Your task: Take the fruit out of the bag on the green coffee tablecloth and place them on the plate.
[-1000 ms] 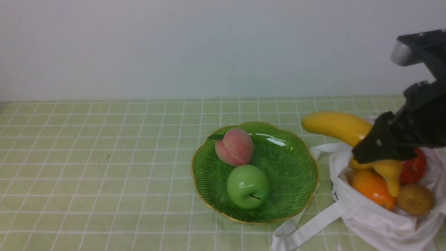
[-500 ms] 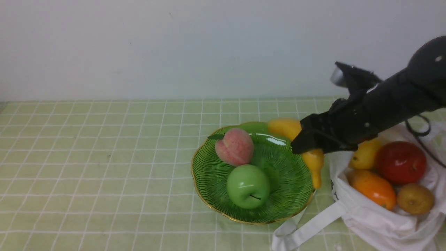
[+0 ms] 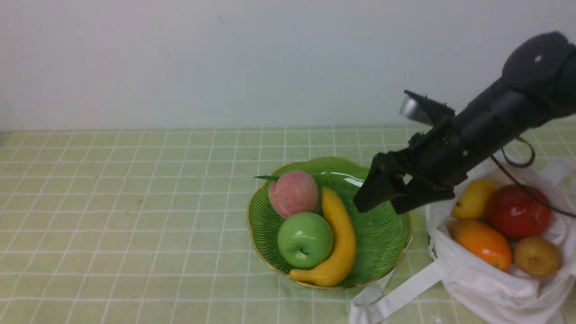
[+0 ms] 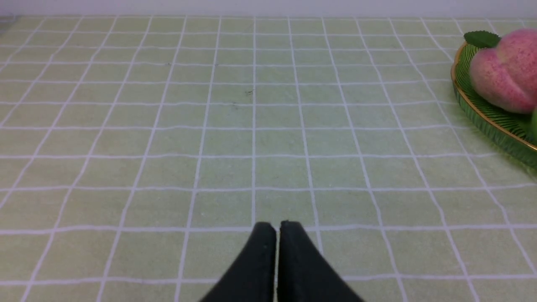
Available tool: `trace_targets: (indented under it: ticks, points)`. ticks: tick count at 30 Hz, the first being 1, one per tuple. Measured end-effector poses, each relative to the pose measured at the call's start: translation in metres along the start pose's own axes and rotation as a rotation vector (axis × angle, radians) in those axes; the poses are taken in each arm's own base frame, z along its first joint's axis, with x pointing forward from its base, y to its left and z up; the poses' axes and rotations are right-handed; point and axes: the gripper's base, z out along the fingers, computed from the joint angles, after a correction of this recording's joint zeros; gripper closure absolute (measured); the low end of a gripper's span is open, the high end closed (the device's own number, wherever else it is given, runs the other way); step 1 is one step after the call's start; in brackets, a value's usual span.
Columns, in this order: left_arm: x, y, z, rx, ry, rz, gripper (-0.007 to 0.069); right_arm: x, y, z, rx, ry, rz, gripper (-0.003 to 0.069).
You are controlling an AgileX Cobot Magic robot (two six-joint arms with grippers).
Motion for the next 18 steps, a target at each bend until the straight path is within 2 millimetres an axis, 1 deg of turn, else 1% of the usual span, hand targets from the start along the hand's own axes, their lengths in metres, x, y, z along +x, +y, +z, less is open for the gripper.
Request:
trace_targets:
  ticks: [1,4,5,6,7,8,9,10,12,13,14,16,18]
  points:
    - [0.0,0.0,0.0,0.0,0.0,0.0,0.0632,-0.002,0.003,-0.006,0.014,-0.011,0.001,0.0081]
    - [0.0,0.0,0.0,0.0,0.0,0.0,0.0632,0.0,0.011,-0.033,0.123,-0.043,0.017,0.0216]
    - [0.0,0.0,0.0,0.0,0.0,0.0,0.0632,0.001,0.013,-0.037,0.131,-0.049,0.023,0.0226]
    - [0.0,0.0,0.0,0.0,0.0,0.0,0.0632,0.006,0.016,-0.05,0.193,-0.061,0.022,0.0289]
    - [0.0,0.0,0.0,0.0,0.0,0.0,0.0632,0.008,0.017,-0.054,0.211,-0.067,0.023,0.0323]
    - [0.0,0.0,0.0,0.0,0.0,0.0,0.0632,0.014,0.022,-0.066,0.247,-0.089,0.018,0.0368]
    - [0.0,0.0,0.0,0.0,0.0,0.0,0.0632,0.029,0.03,-0.088,0.324,-0.123,0.011,0.0468]
    - [0.0,0.0,0.0,0.0,0.0,0.0,0.0632,0.04,0.036,-0.1,0.356,-0.148,0.0,0.0522]
    - [0.0,0.0,0.0,0.0,0.0,0.0,0.0632,0.06,0.046,-0.12,0.398,-0.191,-0.019,0.0606]
    - [0.0,0.0,0.0,0.0,0.0,0.0,0.0632,0.078,0.054,-0.133,0.424,-0.226,-0.034,0.0634]
    - [0.0,0.0,0.0,0.0,0.0,0.0,0.0632,0.083,0.058,-0.139,0.428,-0.244,-0.039,0.0641]
    - [0.0,0.0,0.0,0.0,0.0,0.0,0.0632,0.122,0.07,-0.157,0.462,-0.305,-0.069,0.0664]
    - [0.0,0.0,0.0,0.0,0.0,0.0,0.0632,0.156,0.078,-0.166,0.474,-0.384,-0.097,0.0671]
